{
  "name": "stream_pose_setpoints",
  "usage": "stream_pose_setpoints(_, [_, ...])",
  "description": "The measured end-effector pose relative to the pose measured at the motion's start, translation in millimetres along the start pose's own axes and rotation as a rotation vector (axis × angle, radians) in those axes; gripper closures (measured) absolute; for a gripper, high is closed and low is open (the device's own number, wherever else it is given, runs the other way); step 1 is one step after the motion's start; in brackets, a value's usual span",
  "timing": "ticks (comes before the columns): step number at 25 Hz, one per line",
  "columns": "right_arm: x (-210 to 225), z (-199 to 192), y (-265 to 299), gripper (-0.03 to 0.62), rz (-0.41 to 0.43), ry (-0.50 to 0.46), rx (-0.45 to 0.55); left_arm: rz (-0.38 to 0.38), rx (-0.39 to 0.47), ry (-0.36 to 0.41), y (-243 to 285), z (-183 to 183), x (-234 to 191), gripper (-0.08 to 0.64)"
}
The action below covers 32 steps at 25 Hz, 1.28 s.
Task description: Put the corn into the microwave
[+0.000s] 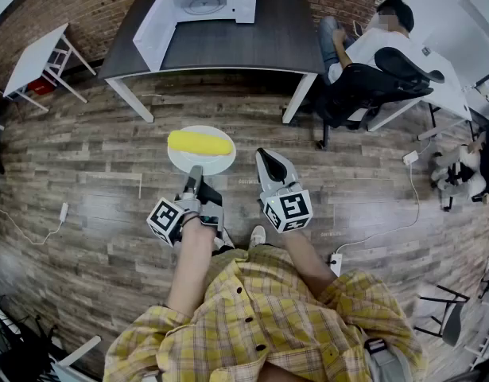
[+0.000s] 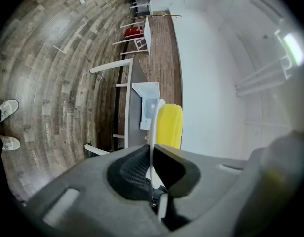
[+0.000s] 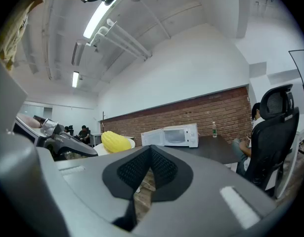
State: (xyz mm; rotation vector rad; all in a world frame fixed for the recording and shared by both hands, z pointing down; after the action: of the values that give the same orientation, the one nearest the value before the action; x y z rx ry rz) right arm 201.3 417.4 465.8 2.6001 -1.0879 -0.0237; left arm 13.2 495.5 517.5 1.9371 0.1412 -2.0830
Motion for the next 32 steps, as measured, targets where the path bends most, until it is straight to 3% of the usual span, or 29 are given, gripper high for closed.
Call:
stream_pose_setpoints(10, [26.9,6.2,-7.9,0.589,0.043,0.025,0.020,-0.024,0.017,0.016,16.9,-22.9,9.2,0.543])
stream_pose_setpoints(21, [52.4,3.6,-10.4,0.589,0.081,-0.044,0.015,-0.072,0.056,-0.014,37.3,-50.4,8.1,0.543])
stream_pose_setpoints(26, [63.3,0.1,6.5,0.589,0.077,-0.023,0.011,-0.039,0.062,-0.016,52.3,-41.8,-3.9,0.543])
stream_pose_setpoints(32, [79.0,7.4,41.0,0.589,0.077,-0.028,0.006,-0.051,0.053,-0.034,86.8,-21.4,-4.4,0.545])
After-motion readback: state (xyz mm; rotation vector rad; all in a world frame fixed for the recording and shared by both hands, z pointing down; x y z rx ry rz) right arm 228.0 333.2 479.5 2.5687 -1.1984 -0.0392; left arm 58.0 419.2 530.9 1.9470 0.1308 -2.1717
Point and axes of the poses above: the fingertips, and each gripper's own axes: y forward along the fingers, x to its right, z out of its top, the point moved 5 cm from there along -y, backward along the fingers, and after that the axes turned 14 degrees about -x, right-handed, at the moved point
